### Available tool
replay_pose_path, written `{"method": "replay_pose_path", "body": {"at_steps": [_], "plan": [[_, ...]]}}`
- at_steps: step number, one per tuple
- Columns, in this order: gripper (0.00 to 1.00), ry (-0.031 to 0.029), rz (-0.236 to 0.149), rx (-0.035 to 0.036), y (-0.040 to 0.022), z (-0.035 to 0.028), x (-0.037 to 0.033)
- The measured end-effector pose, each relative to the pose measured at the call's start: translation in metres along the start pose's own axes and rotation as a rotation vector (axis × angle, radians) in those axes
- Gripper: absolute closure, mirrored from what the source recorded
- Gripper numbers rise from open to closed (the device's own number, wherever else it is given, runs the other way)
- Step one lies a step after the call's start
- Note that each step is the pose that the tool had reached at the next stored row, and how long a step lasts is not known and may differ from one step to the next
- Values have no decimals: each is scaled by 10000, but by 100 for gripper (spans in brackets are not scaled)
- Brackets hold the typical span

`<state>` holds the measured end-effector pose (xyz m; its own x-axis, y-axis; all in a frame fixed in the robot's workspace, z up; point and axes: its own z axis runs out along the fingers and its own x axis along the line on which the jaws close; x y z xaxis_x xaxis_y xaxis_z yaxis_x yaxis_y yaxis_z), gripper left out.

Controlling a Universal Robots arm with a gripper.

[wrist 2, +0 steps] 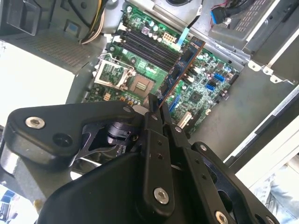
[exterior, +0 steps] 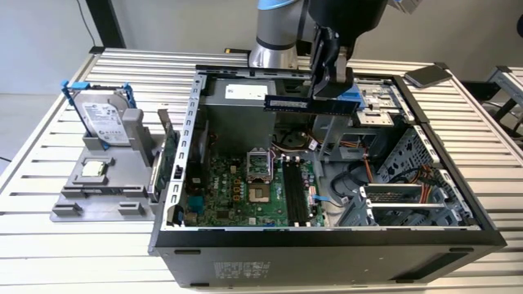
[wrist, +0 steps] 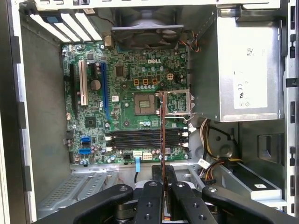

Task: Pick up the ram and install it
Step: 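Insert the ram into the slot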

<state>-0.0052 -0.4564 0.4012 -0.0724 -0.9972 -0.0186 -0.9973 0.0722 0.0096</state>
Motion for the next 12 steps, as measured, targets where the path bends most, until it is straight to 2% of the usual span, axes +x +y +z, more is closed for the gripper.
{"method": "replay_pose_path", "body": {"at_steps": [12], "plan": [[100,8,1,1,2,1,-30]]}}
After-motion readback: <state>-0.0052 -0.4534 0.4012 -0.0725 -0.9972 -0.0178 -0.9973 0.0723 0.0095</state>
